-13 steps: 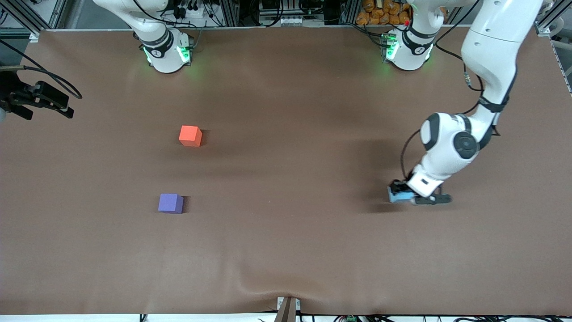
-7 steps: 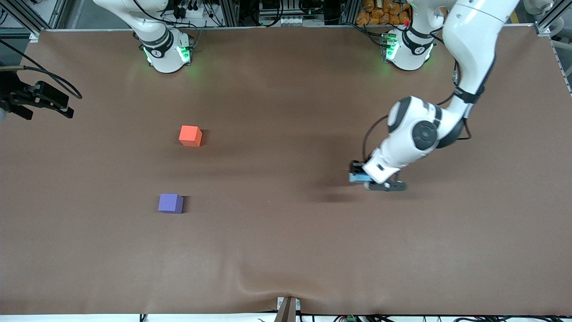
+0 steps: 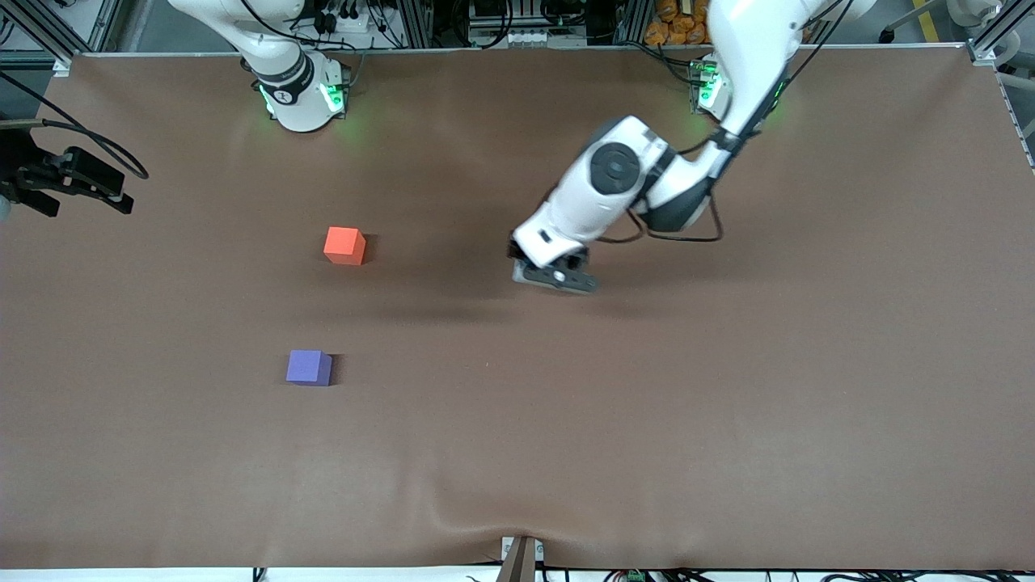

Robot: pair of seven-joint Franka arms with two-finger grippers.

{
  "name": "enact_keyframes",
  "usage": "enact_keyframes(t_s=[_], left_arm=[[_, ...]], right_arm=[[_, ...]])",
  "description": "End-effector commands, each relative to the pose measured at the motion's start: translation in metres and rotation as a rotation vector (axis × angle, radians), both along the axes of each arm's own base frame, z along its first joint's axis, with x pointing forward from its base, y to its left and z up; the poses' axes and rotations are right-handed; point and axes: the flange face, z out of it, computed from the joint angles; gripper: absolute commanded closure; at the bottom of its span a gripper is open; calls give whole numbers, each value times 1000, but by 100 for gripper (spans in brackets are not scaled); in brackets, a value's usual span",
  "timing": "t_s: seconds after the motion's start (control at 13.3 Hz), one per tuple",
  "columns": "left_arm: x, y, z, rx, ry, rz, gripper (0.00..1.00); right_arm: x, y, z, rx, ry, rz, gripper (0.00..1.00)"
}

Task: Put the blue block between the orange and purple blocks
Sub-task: 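Carry the light-blue cube with the left gripper toward the table middle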

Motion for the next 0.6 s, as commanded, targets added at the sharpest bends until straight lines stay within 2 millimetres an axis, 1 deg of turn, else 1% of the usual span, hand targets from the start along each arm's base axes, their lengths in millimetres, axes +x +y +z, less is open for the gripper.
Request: enact_keyframes(t_s=[0.0, 0.08, 0.15, 0.23, 0.3, 0.38, 0.45, 0.53], left_arm=[[-3, -51, -4, -25, 56, 89, 100], [-12, -76, -9, -32, 77, 144, 100], [-13, -93, -15, -25, 73, 202, 100], [-17, -109, -26, -1, 42, 219, 100], [-23, -119, -44, 38, 11, 224, 100], [-21, -122, -64, 74, -24, 230, 100], [-26, -132, -80, 90, -43, 222, 100], [-25, -134, -96, 102, -44, 232, 100]], right_arm=[[2, -3, -4, 6, 7, -1, 0], [2, -3, -4, 7, 5, 2, 0], [3, -2, -5, 7, 6, 4, 0], [3, -2, -5, 7, 6, 4, 0], [3, -1, -5, 5, 8, 5, 0], [3, -2, -6, 5, 9, 4, 0], [3, -1, -6, 5, 11, 5, 0], [4, -1, -8, 6, 14, 5, 0]])
